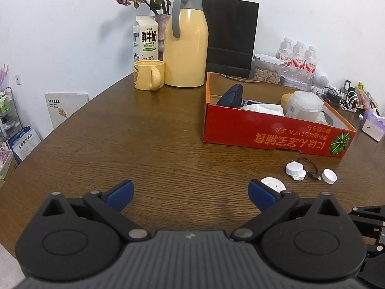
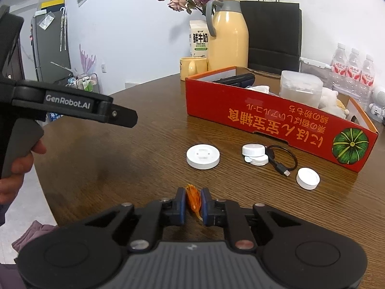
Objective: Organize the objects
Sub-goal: 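Grasp a flat white cap with the left tool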
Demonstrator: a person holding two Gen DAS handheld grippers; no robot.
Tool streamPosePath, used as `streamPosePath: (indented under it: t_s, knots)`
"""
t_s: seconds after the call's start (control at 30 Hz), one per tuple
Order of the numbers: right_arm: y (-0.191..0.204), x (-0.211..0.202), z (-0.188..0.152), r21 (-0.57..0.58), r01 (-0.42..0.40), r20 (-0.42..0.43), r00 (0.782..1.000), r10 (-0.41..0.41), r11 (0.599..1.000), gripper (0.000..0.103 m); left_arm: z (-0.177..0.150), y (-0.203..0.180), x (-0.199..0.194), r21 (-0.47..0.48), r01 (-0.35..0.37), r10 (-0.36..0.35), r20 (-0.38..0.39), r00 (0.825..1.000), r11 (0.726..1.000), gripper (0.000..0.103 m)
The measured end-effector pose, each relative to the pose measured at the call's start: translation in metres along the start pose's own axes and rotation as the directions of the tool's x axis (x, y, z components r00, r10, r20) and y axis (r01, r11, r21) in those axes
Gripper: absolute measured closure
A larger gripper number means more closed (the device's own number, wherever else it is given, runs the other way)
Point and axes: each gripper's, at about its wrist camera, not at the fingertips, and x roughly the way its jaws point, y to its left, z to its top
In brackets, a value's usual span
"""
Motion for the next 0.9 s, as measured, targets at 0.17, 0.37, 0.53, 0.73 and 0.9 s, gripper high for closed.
streamPosePath:
  t_s: [0.17, 0.37, 0.53, 0.73, 0.9]
  knots:
    - [-0.010, -0.005, 0.002, 0.017, 0.027, 0.021, 0.999, -0.027, 0.999, 0.091, 0.001, -0.009, 0.009, 0.020, 0.015, -0.015, -0.014, 1.000, 1.000, 0.000]
    - [-0.034, -0.013, 0.003, 0.055, 0.091, 0.046, 0.995, -0.093, 0.994, 0.091, 0.002, -0.032, 0.026, 0.057, 0.051, -0.049, -0.045, 0.998, 0.997, 0.000]
    - [-0.052, -0.020, 0.002, 0.083, 0.134, 0.059, 0.989, -0.139, 0.987, 0.091, 0.002, -0.055, 0.040, 0.098, 0.084, -0.078, -0.065, 0.995, 0.992, 0.000]
    - [-0.066, -0.023, -0.001, 0.106, 0.152, 0.065, 0.985, -0.159, 0.983, 0.091, -0.001, -0.075, 0.054, 0.134, 0.094, -0.083, -0.083, 0.993, 0.987, 0.000]
    - [-0.070, -0.022, -0.003, 0.116, 0.151, 0.066, 0.985, -0.159, 0.982, 0.091, -0.003, -0.083, 0.063, 0.142, 0.081, -0.070, -0.083, 0.994, 0.986, 0.000]
